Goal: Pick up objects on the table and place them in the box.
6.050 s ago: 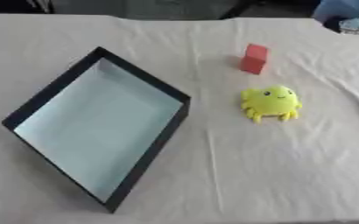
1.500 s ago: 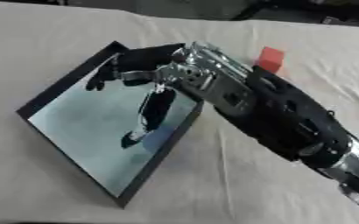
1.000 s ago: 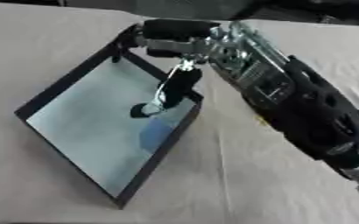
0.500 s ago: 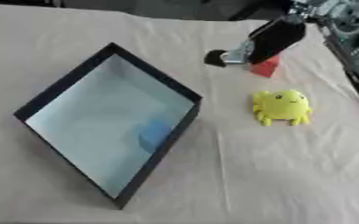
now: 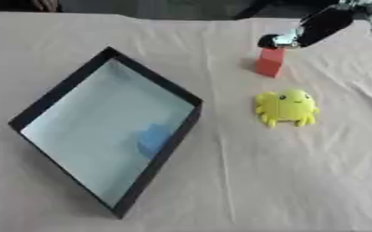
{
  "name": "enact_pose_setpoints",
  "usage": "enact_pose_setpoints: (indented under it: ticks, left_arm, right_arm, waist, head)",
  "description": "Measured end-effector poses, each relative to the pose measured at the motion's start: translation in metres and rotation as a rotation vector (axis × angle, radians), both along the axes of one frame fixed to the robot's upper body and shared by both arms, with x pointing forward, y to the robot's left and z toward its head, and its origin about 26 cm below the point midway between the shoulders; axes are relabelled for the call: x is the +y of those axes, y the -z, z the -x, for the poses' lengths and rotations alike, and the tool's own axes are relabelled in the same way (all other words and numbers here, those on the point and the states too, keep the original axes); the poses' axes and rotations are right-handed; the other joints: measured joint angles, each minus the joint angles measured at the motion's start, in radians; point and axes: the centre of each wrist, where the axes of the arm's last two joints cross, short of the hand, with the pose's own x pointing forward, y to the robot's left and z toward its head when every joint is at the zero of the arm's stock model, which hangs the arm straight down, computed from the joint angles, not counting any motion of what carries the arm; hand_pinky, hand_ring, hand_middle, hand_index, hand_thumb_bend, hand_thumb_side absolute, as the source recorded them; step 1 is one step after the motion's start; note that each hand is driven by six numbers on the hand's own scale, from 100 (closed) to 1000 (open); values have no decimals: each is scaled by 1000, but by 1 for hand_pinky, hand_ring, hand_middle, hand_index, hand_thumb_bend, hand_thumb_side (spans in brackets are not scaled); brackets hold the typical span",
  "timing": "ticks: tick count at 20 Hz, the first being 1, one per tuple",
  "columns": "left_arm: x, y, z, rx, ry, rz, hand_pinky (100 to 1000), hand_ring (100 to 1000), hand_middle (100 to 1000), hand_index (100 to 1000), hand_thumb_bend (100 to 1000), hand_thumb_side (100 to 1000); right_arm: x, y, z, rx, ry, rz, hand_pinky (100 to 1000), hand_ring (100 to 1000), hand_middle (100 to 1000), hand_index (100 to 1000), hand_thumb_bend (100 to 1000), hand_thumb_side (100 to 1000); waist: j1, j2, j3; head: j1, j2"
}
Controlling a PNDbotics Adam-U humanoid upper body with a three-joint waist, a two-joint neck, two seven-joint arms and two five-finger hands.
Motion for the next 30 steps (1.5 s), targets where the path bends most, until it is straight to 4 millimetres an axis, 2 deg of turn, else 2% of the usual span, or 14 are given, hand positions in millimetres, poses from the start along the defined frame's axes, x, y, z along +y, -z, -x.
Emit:
enact_pose_setpoints:
  ticks: [8, 16, 30]
  left_arm:
    - [0, 0, 0, 0, 0, 0, 808, 587, 797, 780, 413, 662]
    - [0, 0, 0, 1, 1, 0, 809, 587, 797, 779, 414, 661]
    - [0, 1, 0, 4, 0, 1, 810, 587, 798, 779, 415, 661]
  right_arm:
    - [-15, 12, -21, 52, 63, 49, 920, 899, 799, 920, 532, 395]
    - [-21, 28, -40, 94, 106, 128, 923, 904, 808, 920, 535, 417]
    - [-30, 48, -58, 149, 159, 212, 927, 913, 821, 922, 544, 441]
  waist:
    - [10, 5, 1]
    - [8, 8, 6]
    - [4, 15, 13]
  head:
    - [-8, 0]
    - [-7, 0]
    - [-6, 0]
